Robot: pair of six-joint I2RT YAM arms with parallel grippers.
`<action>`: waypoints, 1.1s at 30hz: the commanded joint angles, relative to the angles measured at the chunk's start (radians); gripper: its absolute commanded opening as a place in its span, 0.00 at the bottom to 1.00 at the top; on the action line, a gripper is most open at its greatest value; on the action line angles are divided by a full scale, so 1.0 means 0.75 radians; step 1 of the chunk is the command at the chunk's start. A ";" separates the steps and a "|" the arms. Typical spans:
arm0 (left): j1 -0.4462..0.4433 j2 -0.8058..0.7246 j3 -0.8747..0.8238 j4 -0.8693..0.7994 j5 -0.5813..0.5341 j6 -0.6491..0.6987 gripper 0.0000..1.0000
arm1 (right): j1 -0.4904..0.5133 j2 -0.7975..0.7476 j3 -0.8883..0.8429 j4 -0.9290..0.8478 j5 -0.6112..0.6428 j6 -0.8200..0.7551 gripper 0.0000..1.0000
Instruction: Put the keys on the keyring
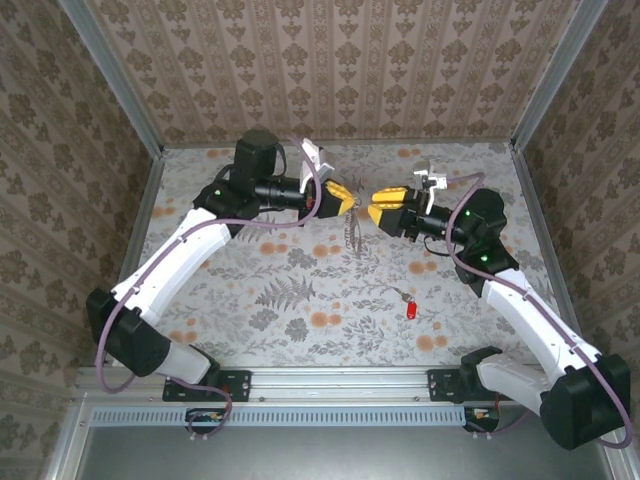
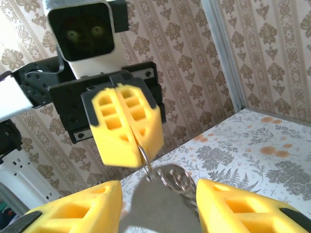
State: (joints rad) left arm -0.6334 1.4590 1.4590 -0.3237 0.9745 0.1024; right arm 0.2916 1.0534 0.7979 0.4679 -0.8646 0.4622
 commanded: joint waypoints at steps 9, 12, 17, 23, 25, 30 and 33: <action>0.002 0.024 0.064 -0.113 0.097 0.093 0.00 | 0.048 0.059 0.067 -0.074 -0.090 -0.085 0.36; 0.002 0.030 0.066 -0.120 0.107 0.096 0.00 | 0.056 0.072 0.071 -0.074 -0.093 -0.090 0.35; 0.002 0.036 0.071 -0.123 0.118 0.101 0.00 | 0.068 0.090 0.083 -0.066 -0.091 -0.092 0.32; -0.002 0.048 0.078 -0.134 0.132 0.105 0.00 | 0.078 0.110 0.092 -0.056 -0.091 -0.092 0.18; -0.002 0.051 0.079 -0.135 0.138 0.109 0.00 | 0.083 0.115 0.093 -0.050 -0.095 -0.092 0.08; 0.003 0.037 0.043 -0.036 0.069 0.022 0.00 | 0.080 0.109 0.069 -0.013 -0.035 -0.087 0.00; 0.036 -0.051 -0.100 0.262 -0.097 -0.197 0.08 | 0.073 0.103 0.037 0.065 0.039 -0.053 0.00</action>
State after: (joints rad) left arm -0.6266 1.4792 1.4418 -0.3241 0.9890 0.0895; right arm 0.3466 1.1324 0.8364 0.4324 -0.8845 0.3985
